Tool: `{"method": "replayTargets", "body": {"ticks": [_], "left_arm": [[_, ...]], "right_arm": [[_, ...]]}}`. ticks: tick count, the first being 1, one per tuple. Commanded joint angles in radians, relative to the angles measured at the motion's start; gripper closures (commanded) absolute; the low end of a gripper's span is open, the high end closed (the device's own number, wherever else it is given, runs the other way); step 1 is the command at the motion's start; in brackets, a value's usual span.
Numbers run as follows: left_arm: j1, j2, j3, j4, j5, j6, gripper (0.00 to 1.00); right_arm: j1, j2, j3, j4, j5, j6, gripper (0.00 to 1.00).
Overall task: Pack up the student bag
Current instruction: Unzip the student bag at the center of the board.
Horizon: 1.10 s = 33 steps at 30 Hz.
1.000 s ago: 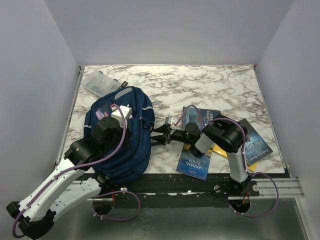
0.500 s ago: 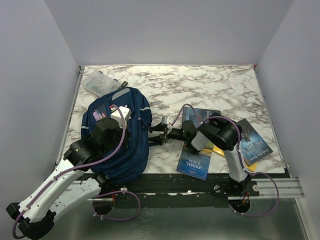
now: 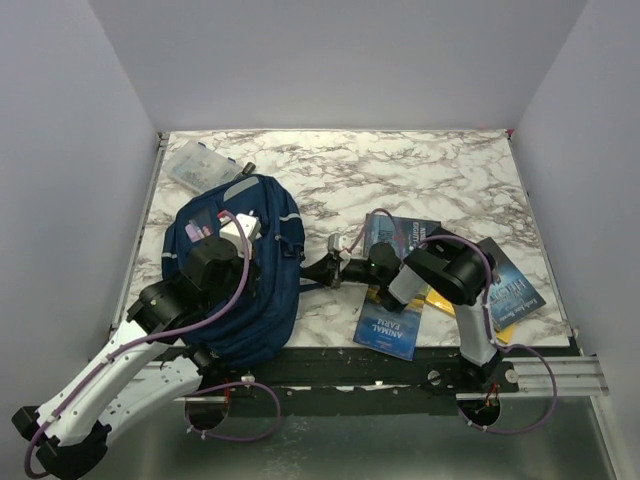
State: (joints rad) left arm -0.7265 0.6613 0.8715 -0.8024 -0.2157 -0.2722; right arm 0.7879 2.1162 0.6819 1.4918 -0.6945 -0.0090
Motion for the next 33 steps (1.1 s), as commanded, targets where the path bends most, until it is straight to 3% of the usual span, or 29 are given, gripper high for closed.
{"method": "replayTargets", "body": {"ticks": [1, 4, 8, 11, 14, 18, 25, 29, 33], "left_arm": [[0.003, 0.020, 0.010, 0.110, -0.067, -0.044, 1.00], [0.005, 0.073, 0.015, 0.129, -0.091, -0.062, 1.00], [0.007, 0.160, 0.021, 0.169, -0.080, -0.104, 1.00], [0.012, 0.245, 0.054, 0.173, -0.101, -0.153, 1.00], [0.017, 0.322, 0.073, 0.198, -0.096, -0.209, 1.00], [0.027, 0.433, 0.127, 0.202, -0.050, -0.222, 1.00], [0.054, 0.466, 0.126, 0.240, 0.000, -0.183, 1.00], [0.063, 0.485, 0.121, 0.257, 0.030, -0.190, 1.00], [0.065, 0.539, 0.136, 0.272, 0.077, -0.169, 1.00]], "right_arm": [[0.014, -0.200, -0.127, 0.078, 0.031, -0.087, 1.00], [0.034, -0.334, -0.206, -0.109, 0.070, -0.202, 1.00], [0.104, -0.561, -0.184, -0.704, 0.200, -0.457, 1.00], [0.201, -0.626, -0.195, -0.875, 0.286, -0.516, 1.00], [0.265, -0.629, -0.245, -0.822, 0.358, -0.435, 1.00], [0.268, -0.619, -0.285, -0.693, 0.338, -0.265, 1.00], [0.268, -0.576, -0.315, -0.607, 0.321, -0.244, 1.00], [0.268, -0.456, -0.355, -0.324, 0.350, -0.129, 1.00], [0.269, -0.379, -0.361, -0.209, 0.386, -0.044, 1.00]]}}
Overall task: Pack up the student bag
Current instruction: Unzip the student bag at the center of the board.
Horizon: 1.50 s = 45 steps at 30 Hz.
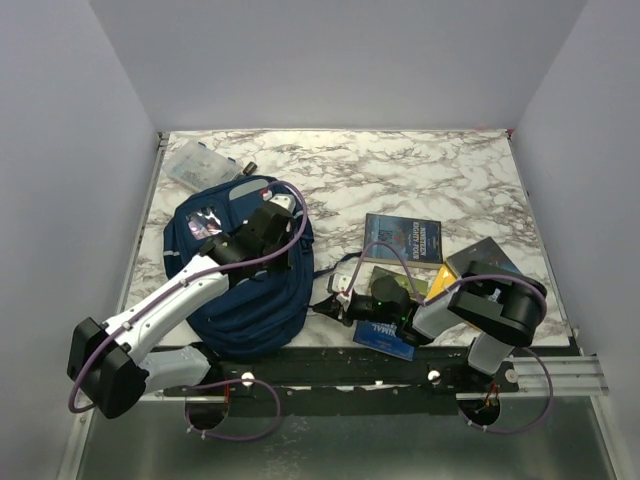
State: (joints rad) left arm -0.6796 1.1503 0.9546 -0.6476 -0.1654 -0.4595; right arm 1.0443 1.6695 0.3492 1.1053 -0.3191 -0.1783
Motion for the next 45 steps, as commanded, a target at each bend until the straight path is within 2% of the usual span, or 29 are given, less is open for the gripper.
{"method": "replayTargets", "body": {"ticks": [1, 3, 6, 8, 11, 13, 15, 17, 21, 27, 31, 33, 35, 36, 43, 45], "left_arm": [[0.022, 0.069, 0.062, 0.113, 0.042, 0.030, 1.00], [0.025, 0.108, 0.082, 0.085, 0.059, 0.048, 0.98], [0.026, 0.125, 0.072, 0.049, 0.046, 0.047, 0.62], [0.030, 0.102, 0.048, 0.022, 0.033, 0.033, 0.44], [0.032, 0.050, 0.001, -0.022, 0.074, -0.025, 0.30], [0.032, 0.023, -0.014, -0.074, 0.099, -0.101, 0.12], [0.032, 0.014, -0.023, -0.115, 0.123, -0.175, 0.11], [0.032, 0.024, -0.018, -0.142, 0.132, -0.218, 0.04], [0.027, 0.101, 0.041, -0.160, 0.133, -0.238, 0.04], [-0.022, 0.259, 0.116, -0.196, 0.066, -0.182, 0.07], [-0.068, 0.362, 0.153, -0.226, 0.013, -0.132, 0.13], [-0.096, 0.385, 0.167, -0.227, 0.001, -0.096, 0.11], [-0.136, 0.402, 0.174, -0.221, -0.015, -0.056, 0.02], [-0.152, 0.412, 0.181, -0.222, -0.052, -0.039, 0.02], [-0.179, 0.543, 0.213, -0.231, -0.082, 0.009, 0.02], [-0.183, 0.581, 0.212, -0.227, -0.090, 0.016, 0.08]], "right_arm": [[0.012, 0.082, -0.033, 0.208, 0.013, 0.140, 1.00], [0.012, 0.105, -0.036, 0.235, 0.016, 0.159, 1.00], [0.012, 0.106, -0.041, 0.249, 0.026, 0.157, 1.00], [0.012, 0.119, -0.054, 0.309, 0.029, 0.166, 1.00], [0.012, 0.135, -0.055, 0.329, 0.013, 0.171, 1.00], [0.012, 0.152, -0.058, 0.358, 0.014, 0.172, 1.00], [0.012, 0.165, -0.074, 0.427, 0.025, 0.190, 1.00], [0.012, 0.178, -0.092, 0.484, 0.023, 0.217, 1.00], [0.011, 0.193, -0.088, 0.496, -0.002, 0.210, 1.00], [0.012, 0.201, -0.085, 0.516, 0.022, 0.204, 1.00], [0.012, 0.202, -0.077, 0.495, 0.020, 0.200, 1.00], [0.013, 0.207, -0.081, 0.498, 0.029, 0.196, 1.00], [0.012, 0.214, -0.078, 0.493, 0.029, 0.188, 1.00], [0.011, 0.213, -0.076, 0.491, 0.024, 0.188, 1.00], [0.011, 0.211, -0.076, 0.491, 0.015, 0.188, 1.00], [0.012, 0.206, -0.075, 0.481, 0.019, 0.188, 1.00]]}}
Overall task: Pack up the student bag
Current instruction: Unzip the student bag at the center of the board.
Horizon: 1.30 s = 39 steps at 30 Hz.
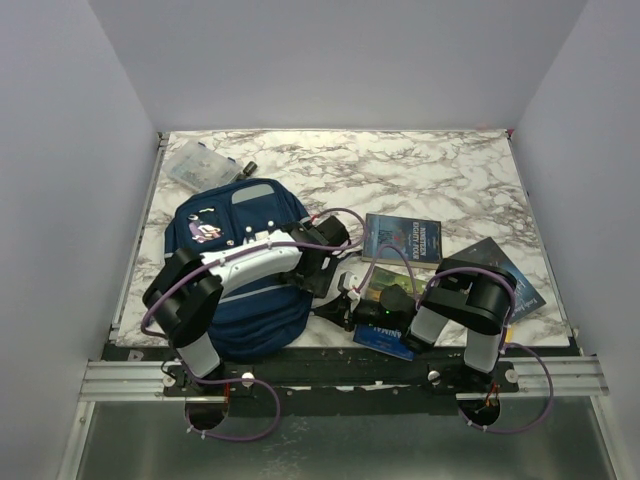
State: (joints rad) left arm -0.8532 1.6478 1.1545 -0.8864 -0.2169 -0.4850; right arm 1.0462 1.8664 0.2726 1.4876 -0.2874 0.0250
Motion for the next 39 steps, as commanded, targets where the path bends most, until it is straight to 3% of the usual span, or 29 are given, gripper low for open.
{"method": "replayTargets", "body": {"ticks": [1, 3, 7, 10, 14, 27, 30, 34, 39], "left_arm": [[-0.010, 0.096, 0.009, 0.017, -0.050, 0.045, 0.14], [-0.012, 0.095, -0.008, 0.045, -0.064, 0.051, 0.36], [-0.012, 0.042, -0.030, 0.103, -0.018, 0.069, 0.60], [-0.012, -0.011, -0.032, 0.121, -0.006, 0.072, 0.98], [-0.012, -0.105, -0.059, 0.151, 0.013, 0.069, 1.00], [-0.012, -0.265, -0.134, 0.201, 0.109, 0.083, 1.00], [-0.011, -0.280, -0.142, 0.206, 0.117, 0.083, 1.00], [-0.008, -0.296, -0.139, 0.206, 0.110, 0.084, 1.00], [0.036, -0.306, -0.110, 0.191, 0.048, -0.017, 1.00]], "right_arm": [[0.010, 0.005, 0.005, 0.085, -0.012, -0.016, 1.00], [0.010, -0.009, 0.011, 0.050, -0.002, -0.054, 1.00], [0.009, -0.028, 0.013, -0.003, 0.019, -0.074, 1.00], [0.010, -0.036, 0.016, -0.021, 0.027, -0.072, 1.00], [0.009, -0.032, 0.030, -0.046, 0.029, -0.077, 0.98], [0.010, 0.002, 0.071, -0.030, -0.036, -0.149, 0.71], [0.009, 0.006, 0.102, -0.081, -0.055, -0.170, 0.70], [0.009, 0.034, 0.129, -0.091, -0.074, -0.172, 0.74], [0.011, -0.002, 0.111, -0.111, -0.043, -0.134, 0.99]]}}
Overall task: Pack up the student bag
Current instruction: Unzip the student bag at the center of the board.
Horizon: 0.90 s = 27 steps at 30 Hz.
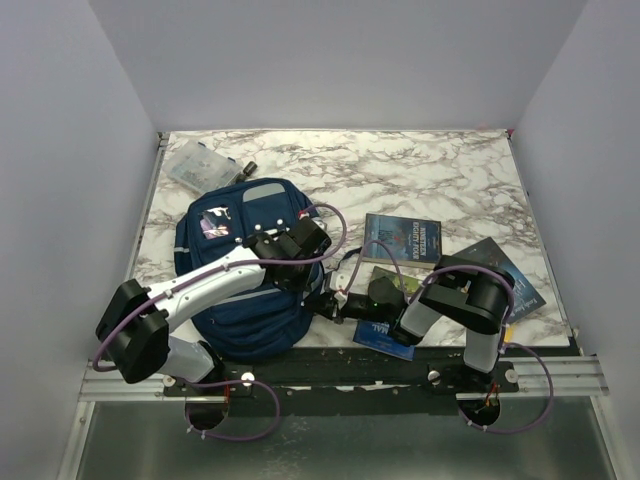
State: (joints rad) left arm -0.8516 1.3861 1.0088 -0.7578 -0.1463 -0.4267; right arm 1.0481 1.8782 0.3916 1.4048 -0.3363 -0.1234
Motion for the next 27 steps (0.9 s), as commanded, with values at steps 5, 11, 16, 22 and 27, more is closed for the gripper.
{"method": "replayTargets", "body": {"ticks": [5, 11, 16, 22, 27], "left_arm": [[0.091, -0.045, 0.112, 0.051, -0.099, -0.216, 1.00], [0.093, 0.003, 0.234, 0.050, -0.266, -0.476, 1.00], [0.092, 0.099, 0.364, -0.002, -0.496, -0.661, 1.00], [0.119, 0.181, 0.479, -0.066, -0.588, -0.837, 1.00], [0.126, 0.220, 0.542, -0.064, -0.495, -0.644, 1.00]], "right_arm": [[0.012, -0.132, -0.014, -0.195, 0.115, 0.092, 1.00], [0.096, -0.316, 0.021, -0.489, 0.387, 0.118, 1.00], [0.180, -0.476, 0.061, -0.792, 0.597, 0.157, 1.00], [0.243, -0.477, 0.011, -0.757, 0.591, 0.189, 1.00], [0.207, -0.435, -0.090, -0.485, 0.554, 0.237, 1.00]]}}
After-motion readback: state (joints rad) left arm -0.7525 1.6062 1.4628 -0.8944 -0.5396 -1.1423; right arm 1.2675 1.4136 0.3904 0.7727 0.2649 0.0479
